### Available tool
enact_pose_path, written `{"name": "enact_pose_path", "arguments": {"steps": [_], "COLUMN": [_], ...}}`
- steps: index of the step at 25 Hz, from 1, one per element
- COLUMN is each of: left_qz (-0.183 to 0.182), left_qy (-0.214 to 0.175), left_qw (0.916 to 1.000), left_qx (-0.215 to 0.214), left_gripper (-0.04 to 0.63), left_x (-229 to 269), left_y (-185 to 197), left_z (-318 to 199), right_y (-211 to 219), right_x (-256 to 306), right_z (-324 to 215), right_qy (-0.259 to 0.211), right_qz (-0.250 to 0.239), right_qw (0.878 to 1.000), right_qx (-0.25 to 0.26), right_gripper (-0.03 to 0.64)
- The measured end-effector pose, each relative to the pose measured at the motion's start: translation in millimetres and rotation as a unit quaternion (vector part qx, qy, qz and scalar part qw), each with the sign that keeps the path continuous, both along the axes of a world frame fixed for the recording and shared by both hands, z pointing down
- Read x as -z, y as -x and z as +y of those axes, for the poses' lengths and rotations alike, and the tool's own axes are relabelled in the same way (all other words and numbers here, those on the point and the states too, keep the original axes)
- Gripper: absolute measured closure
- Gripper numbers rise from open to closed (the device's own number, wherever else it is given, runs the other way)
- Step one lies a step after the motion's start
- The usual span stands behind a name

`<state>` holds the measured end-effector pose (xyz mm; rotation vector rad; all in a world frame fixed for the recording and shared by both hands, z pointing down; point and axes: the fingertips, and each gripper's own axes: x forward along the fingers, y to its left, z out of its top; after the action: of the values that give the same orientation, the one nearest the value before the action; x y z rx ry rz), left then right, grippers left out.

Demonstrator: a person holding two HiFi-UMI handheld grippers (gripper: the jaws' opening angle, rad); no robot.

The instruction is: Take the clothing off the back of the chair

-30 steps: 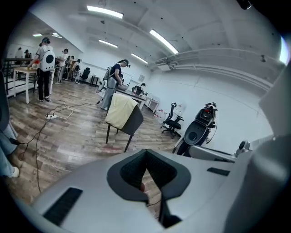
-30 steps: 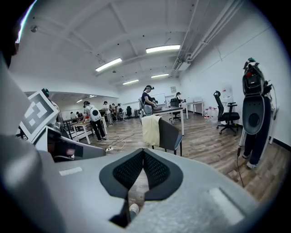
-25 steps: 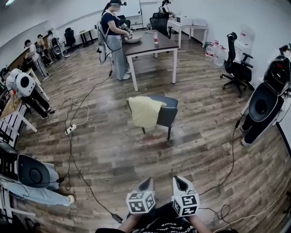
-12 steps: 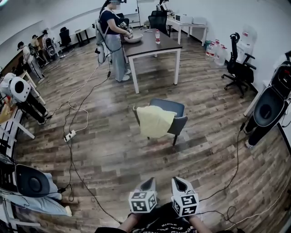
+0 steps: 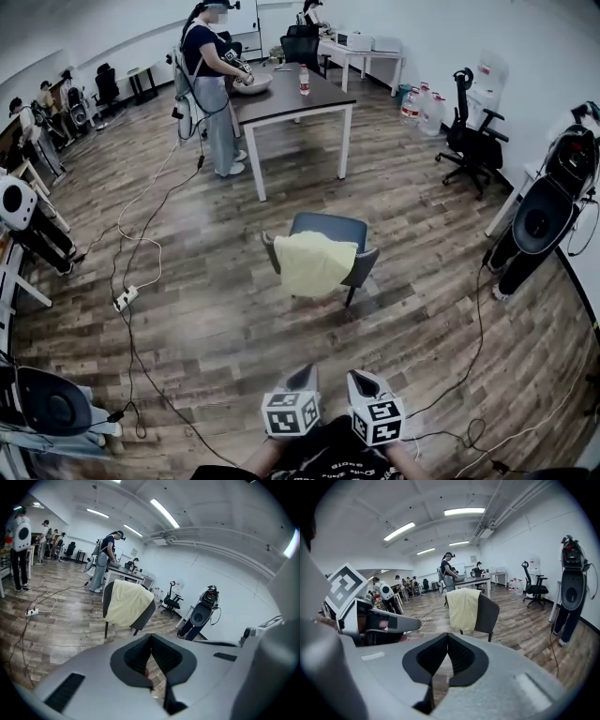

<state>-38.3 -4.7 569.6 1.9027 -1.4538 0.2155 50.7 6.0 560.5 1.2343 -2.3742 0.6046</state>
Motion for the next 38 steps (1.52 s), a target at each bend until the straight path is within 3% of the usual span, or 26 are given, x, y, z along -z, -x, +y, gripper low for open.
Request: {"name": "enact_pose_path", "arguments": {"steps": [14, 31, 35, 38], "left_qz": [-0.004, -0.031, -0.034, -0.033], "left_qy": [0.016, 0.033, 0.042, 0.05], "left_qw": [0.9991, 0.9949, 0.9933, 0.9916], "left_qx": [0.039, 0.09, 0.102, 0.115], "left_gripper": [0.586, 0.584, 0.584, 0.584], "left_x": [-7, -7, -12, -20], "left_y": [37, 53, 53, 53], "left_z": [-20, -151, -180, -196], "right_y": [18, 27, 31, 33], "right_x": [-5, -13, -19, -30], "right_z": [-32, -190, -220, -234], "right_qy": [0.012, 0.037, 0.057, 0.079], "right_qz": [-0.017, -0.027, -0.032, -0.036], "right_qw": [1.0, 0.998, 0.995, 0.991], "right_qx": [0.006, 0.045, 0.072, 0.098], "right_gripper": [0.612, 0.594, 0.521, 0.41]}}
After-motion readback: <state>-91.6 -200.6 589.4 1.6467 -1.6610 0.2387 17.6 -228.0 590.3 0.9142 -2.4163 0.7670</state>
